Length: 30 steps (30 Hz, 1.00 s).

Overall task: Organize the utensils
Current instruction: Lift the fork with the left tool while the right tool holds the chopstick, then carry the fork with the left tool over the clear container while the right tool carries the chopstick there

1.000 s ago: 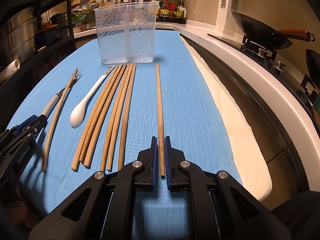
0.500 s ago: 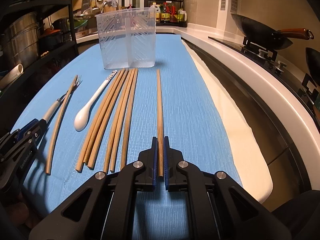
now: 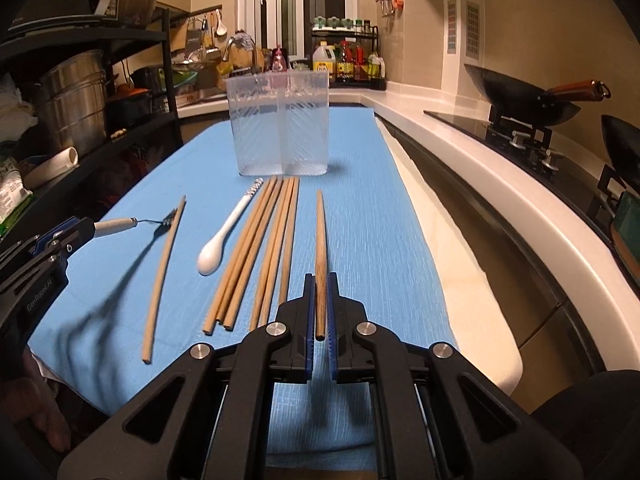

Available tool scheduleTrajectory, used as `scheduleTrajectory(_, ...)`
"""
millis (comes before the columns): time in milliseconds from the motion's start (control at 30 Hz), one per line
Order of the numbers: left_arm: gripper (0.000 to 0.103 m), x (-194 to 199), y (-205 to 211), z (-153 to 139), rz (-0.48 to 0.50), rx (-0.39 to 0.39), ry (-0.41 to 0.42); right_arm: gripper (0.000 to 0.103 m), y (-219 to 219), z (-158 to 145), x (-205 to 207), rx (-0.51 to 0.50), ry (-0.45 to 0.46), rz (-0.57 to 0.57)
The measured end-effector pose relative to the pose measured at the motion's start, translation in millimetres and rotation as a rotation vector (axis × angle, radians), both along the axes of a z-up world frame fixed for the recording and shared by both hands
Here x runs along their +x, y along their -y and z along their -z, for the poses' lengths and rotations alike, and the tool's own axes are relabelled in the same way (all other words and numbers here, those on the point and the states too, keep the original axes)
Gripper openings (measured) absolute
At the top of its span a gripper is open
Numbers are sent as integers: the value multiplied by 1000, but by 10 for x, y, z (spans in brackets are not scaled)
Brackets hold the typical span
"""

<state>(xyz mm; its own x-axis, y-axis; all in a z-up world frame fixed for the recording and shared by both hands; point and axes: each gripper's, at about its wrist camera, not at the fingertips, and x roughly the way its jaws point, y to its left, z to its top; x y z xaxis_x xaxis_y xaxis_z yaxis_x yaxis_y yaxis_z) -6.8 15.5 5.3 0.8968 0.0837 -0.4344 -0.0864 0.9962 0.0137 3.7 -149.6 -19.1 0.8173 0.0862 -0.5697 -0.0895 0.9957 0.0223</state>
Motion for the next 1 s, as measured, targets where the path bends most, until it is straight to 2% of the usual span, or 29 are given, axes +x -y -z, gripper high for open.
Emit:
scheduleTrajectory(233, 17, -22, -109, -229, 9, -59, 60, 6, 68, -324, -77, -1, 75, -6)
scheduleTrajectory(467, 17, 273, -219, -479, 40, -111, 50, 6, 128, -708, 68, -4, 133, -15)
scheduleTrajectory(767, 17, 867, -388, -822, 102, -138, -40, 6, 82, -1155, 538, -11, 144, -81)
scheduleTrajectory(1000, 17, 1255, -399, -973, 150, -166, -105, 6, 40, -1280, 936, 7, 118, -114)
